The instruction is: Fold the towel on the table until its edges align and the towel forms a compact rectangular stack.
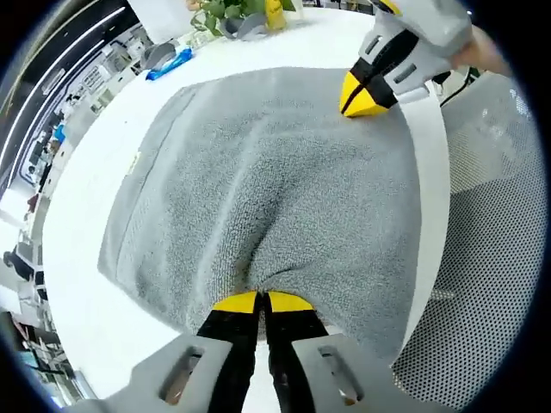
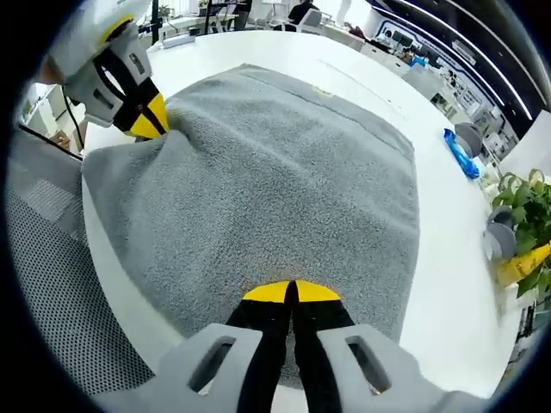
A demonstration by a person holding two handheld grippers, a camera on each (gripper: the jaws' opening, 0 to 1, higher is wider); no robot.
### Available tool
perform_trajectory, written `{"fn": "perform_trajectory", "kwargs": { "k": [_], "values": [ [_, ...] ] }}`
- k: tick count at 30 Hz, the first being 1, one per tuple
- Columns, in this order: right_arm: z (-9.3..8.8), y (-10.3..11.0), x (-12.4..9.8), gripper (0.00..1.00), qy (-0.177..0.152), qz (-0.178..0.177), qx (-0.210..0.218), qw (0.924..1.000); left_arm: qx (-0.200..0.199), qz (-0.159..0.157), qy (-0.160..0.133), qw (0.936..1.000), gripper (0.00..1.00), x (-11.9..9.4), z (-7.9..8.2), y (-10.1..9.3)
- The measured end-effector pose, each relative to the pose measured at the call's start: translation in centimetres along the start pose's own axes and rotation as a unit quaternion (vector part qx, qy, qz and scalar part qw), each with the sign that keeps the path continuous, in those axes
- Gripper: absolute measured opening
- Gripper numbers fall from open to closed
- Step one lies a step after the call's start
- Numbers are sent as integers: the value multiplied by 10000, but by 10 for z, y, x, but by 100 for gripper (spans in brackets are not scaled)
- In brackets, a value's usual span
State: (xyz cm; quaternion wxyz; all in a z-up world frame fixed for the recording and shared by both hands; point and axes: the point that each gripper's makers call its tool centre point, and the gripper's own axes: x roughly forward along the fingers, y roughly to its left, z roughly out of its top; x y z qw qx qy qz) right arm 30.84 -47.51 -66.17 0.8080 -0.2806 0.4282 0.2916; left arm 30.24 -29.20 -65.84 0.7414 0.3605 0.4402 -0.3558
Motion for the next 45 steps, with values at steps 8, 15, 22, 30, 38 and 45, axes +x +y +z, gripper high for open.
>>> {"fn": "perform_trajectory", "kwargs": {
  "k": [8,15,22,30,38,45],
  "values": [
    [-2,8,-3,0,-161,53,89,9998,234,32,72,9997,3,2,-1,10],
    [-1,18,-6,0,-292,87,0,9995,474,266,26,9985,2,4,-2,18],
    [-1,22,-5,0,-132,24,-561,9983,793,290,1,9964,2,5,-1,24],
    [-1,27,-7,0,-170,108,-487,9986,713,333,-35,9969,2,6,-1,29],
    [-5,36,-12,0,-330,214,-374,9985,827,285,-96,9961,2,7,-1,29],
    [-6,44,-14,0,-489,299,-407,9975,532,508,-584,9956,2,5,-2,29]
  ]
}}
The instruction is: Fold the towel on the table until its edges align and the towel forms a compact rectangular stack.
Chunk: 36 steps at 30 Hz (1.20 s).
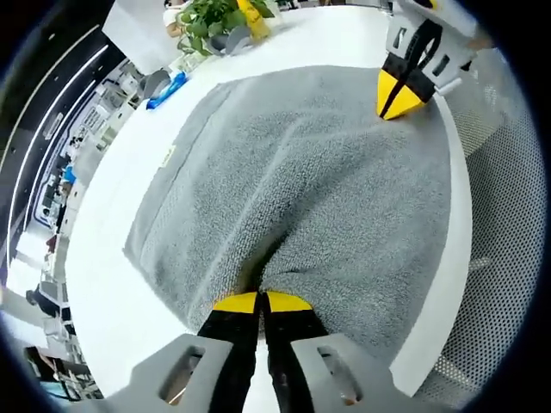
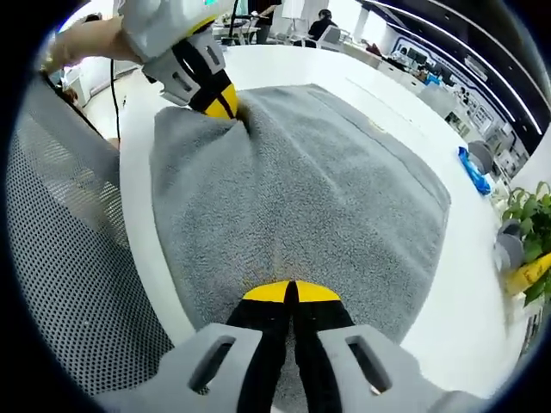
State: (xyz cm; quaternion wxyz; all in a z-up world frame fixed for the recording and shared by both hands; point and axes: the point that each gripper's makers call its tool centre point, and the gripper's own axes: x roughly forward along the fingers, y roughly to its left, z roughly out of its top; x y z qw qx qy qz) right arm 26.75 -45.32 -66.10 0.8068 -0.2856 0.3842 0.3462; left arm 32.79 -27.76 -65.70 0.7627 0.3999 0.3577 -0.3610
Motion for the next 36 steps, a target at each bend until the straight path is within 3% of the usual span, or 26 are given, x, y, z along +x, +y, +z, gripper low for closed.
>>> {"fn": "perform_trajectory", "kwargs": {
  "k": [2,6,10,12,19,22,29,36],
  "values": [
    [1,0,1,0,-10,7,-78,10000,-309,-34,-142,9994,2,-1,0,2],
    [1,0,1,0,-3,28,-170,9999,-507,-31,-281,9983,2,0,-2,3],
    [1,0,1,0,-70,11,-115,9999,-358,-5,-281,9990,2,0,-2,2],
    [1,-1,1,0,-122,18,-41,9999,-474,-30,-356,9982,2,0,-2,3],
    [2,-1,0,0,-550,366,569,9962,-668,-61,-472,9966,2,0,-1,3],
    [1,-3,-1,0,-642,620,1123,9897,-683,-61,-497,9964,2,0,-1,3],
    [2,-1,-1,0,-612,603,855,9926,-833,-54,-614,9946,2,-1,-1,3],
    [1,-2,-1,0,-636,668,962,9911,-1041,-89,-748,9917,2,0,-1,4]
  ]
}}
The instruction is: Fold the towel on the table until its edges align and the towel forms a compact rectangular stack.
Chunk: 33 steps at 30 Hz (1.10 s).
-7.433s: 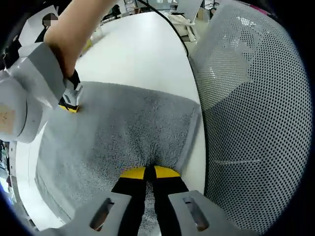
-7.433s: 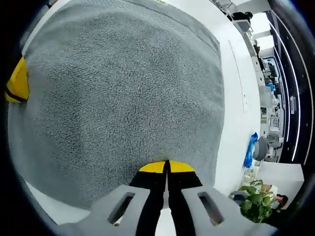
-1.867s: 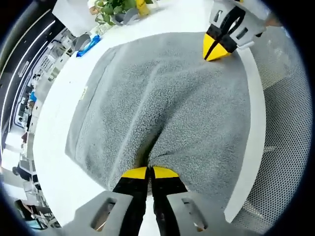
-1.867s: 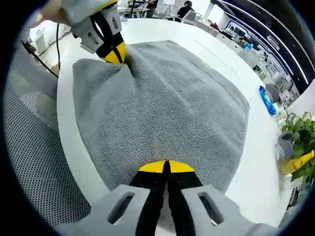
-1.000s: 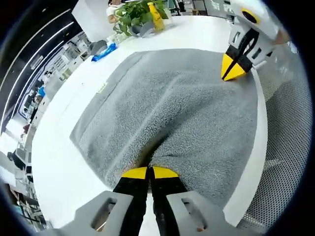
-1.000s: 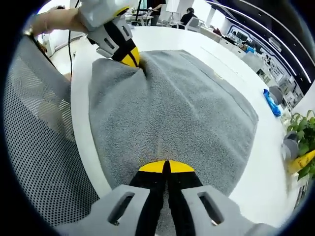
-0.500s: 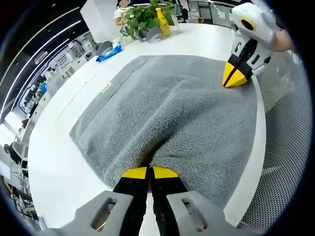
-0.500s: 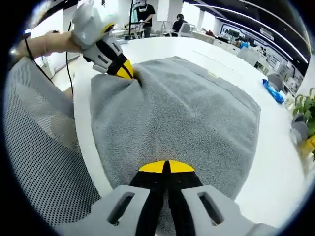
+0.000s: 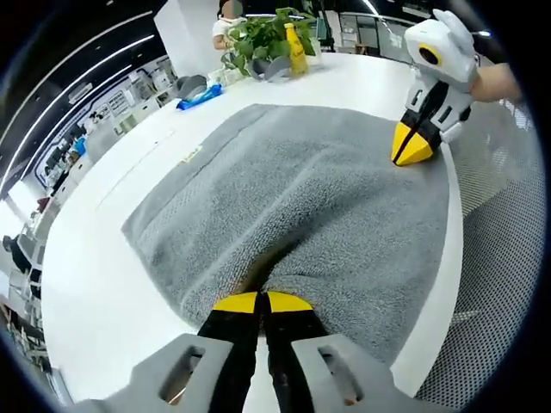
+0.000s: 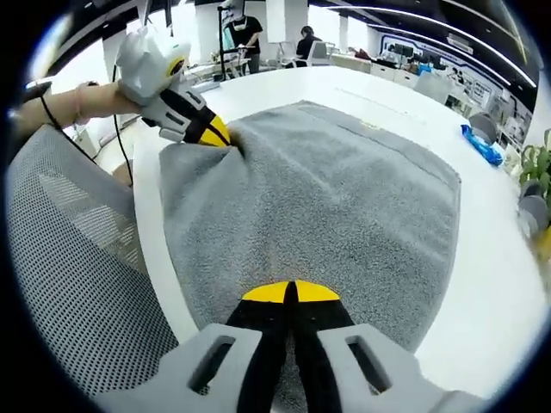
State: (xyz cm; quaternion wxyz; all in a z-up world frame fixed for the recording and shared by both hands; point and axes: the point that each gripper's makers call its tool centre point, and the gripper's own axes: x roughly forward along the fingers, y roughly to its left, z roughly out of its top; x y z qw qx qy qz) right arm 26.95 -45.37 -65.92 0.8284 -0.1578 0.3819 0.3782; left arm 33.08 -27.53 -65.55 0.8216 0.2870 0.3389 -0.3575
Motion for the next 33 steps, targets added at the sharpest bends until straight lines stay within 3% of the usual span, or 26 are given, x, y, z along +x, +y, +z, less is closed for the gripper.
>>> {"fn": "perform_trajectory", "kwargs": {
  "k": [12,16,17,18,19,21,22,23,25,27,33],
  "values": [
    [0,0,0,0,76,-8,-87,9999,-460,-131,-16,9989,3,1,0,2],
    [1,1,1,0,111,-59,-183,9998,-598,-338,-108,9976,5,-3,-2,2],
    [1,2,1,0,125,-75,-240,9996,-954,-403,-75,9946,7,-8,-3,-2],
    [1,1,1,0,129,-84,-266,9995,-985,-622,-186,9930,10,-13,-1,-8],
    [1,1,1,0,133,-90,-284,9995,-943,-908,-553,9899,14,-21,6,-16],
    [0,1,1,0,140,-82,-253,9995,-1085,-1101,-971,9832,23,-34,14,-23],
    [0,0,1,0,138,-75,-233,9996,-988,-1414,-1256,9770,27,-47,19,-36],
    [1,0,1,0,124,-65,-183,9997,-788,-1580,-1335,9752,29,-57,18,-46],
    [1,0,1,0,120,-60,-140,9998,-434,-1577,-1364,9771,28,-68,13,-56],
    [1,1,1,0,127,-59,-146,9998,-134,-1561,-1261,9796,26,-74,4,-65],
    [1,1,1,0,128,-87,-150,9998,164,-1655,-1023,9807,23,-70,-9,-86]
  ]
}}
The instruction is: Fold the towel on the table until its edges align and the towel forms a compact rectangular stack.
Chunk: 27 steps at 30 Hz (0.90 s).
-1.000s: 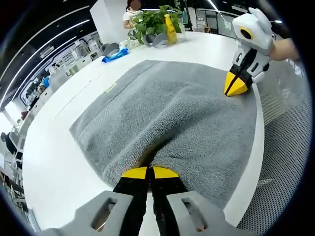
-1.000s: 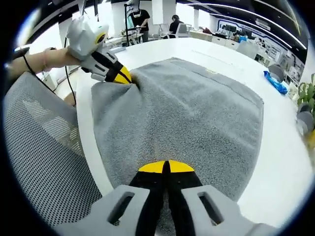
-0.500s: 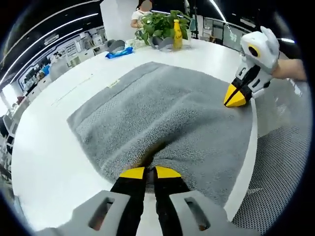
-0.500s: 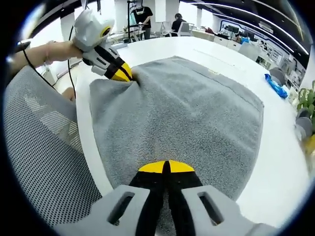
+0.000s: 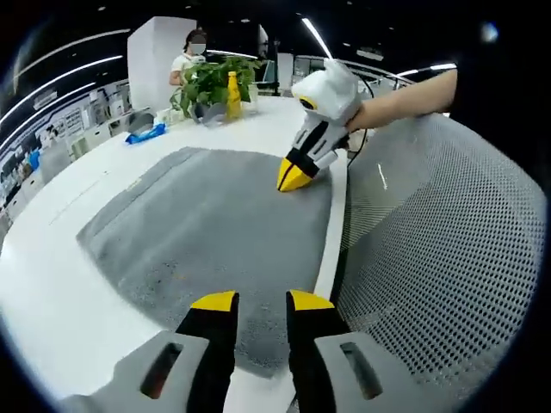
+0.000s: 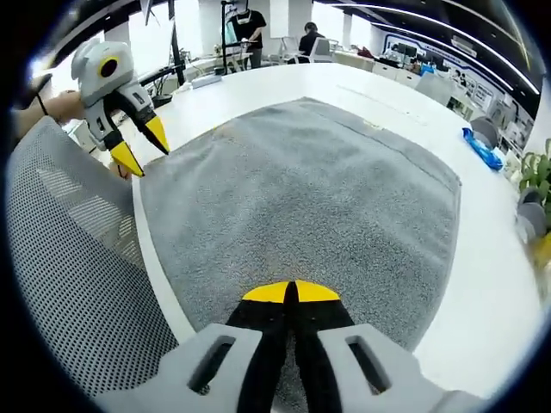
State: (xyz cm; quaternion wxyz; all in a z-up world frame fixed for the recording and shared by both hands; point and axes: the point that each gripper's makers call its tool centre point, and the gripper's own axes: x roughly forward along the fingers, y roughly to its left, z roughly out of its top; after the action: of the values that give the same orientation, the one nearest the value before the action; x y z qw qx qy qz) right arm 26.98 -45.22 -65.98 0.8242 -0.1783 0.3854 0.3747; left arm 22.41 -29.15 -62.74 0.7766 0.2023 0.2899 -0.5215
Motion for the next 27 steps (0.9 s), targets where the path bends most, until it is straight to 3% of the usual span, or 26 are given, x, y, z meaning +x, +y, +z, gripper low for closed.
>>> {"fn": "perform_trajectory", "kwargs": {
  "k": [10,17,22,27],
  "values": [
    [0,0,0,0,12,-8,-17,10000,364,223,460,9980,22,17,-15,7],
    [0,0,1,0,14,5,14,10000,184,253,405,9987,16,19,-18,8],
    [0,-1,1,0,16,9,55,10000,101,220,368,9990,4,21,-17,7],
    [0,-1,1,0,13,8,56,10000,-36,192,400,9990,3,20,-15,7]
  ]
}}
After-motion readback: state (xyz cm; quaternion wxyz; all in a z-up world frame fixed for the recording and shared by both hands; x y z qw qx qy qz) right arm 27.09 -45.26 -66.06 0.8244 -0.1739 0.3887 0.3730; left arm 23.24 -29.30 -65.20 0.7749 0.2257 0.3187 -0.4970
